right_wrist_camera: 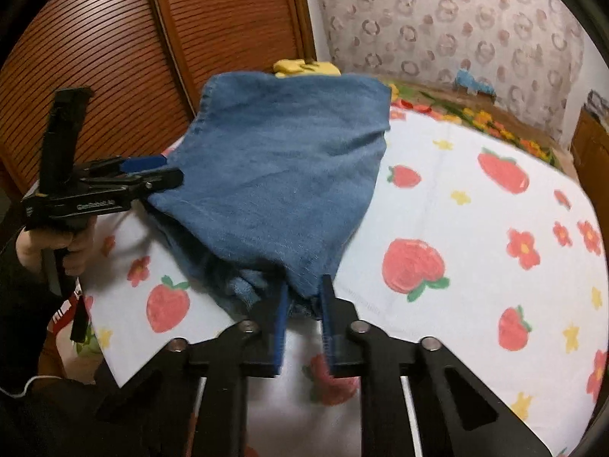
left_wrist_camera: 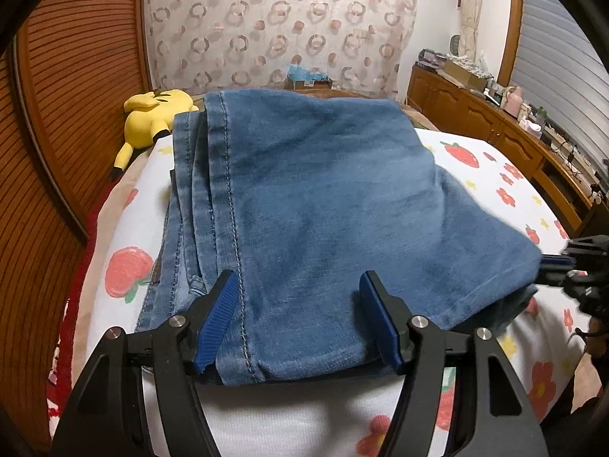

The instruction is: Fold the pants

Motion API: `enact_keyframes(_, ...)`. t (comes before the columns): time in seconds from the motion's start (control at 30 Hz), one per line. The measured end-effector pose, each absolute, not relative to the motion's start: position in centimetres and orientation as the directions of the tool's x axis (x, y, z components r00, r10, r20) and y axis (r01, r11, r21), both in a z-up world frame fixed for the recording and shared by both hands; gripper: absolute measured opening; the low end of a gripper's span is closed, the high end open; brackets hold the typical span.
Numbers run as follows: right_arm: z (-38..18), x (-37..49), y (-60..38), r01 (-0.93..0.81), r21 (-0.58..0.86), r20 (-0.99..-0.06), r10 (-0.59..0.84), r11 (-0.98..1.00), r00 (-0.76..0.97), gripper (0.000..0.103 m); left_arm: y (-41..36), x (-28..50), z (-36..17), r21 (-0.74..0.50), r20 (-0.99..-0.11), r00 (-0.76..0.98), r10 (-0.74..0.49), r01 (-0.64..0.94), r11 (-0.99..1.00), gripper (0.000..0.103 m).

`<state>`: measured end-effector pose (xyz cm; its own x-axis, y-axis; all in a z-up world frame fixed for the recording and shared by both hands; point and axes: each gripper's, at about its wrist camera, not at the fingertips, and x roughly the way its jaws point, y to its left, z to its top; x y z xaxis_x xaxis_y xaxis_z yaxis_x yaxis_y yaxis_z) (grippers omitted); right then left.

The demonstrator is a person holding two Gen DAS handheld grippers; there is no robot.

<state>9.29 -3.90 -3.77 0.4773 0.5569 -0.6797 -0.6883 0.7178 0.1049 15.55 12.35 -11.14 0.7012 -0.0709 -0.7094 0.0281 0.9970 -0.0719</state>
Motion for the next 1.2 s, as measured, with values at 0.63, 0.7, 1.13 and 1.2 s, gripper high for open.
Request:
enact_keyframes(0.63, -2.3, 7.8, -7.0, -0.639, 0.15, -0.646, 0.565, 0.754, 0.514, 0.001, 12.9, 15.5, -10.0, -0.065, -0.712, 0.698, -0.073, 0.039, 0.997, 0.067)
enact_keyframes(0.7, -1.8, 7.8, -7.5, -0.635, 0.157, -0.634, 0.57, 0.756, 0.522, 0.001, 12.9, 15.4, -9.1, -0.062, -0.701, 0.71, -0.071, 0.038, 0.997, 0.067)
enact_keyframes(1.13, -1.8, 11.3, -5.4, -0.644, 0.118, -0.626, 0.56, 0.756, 0.543, 0.031, 10.7, 20.1, -5.4, -0.021, -0.682, 0.726, -0.094, 0.109, 0.994, 0.067)
enact_keyframes(1.2, -1.9, 12.2, -4.7, -0.652, 0.108, -0.632, 0.558, 0.75, 0.537, 0.031, 10.6, 21.7, -5.1, -0.016, -0.687, 0.72, -0.097, 0.118, 0.993, 0.067)
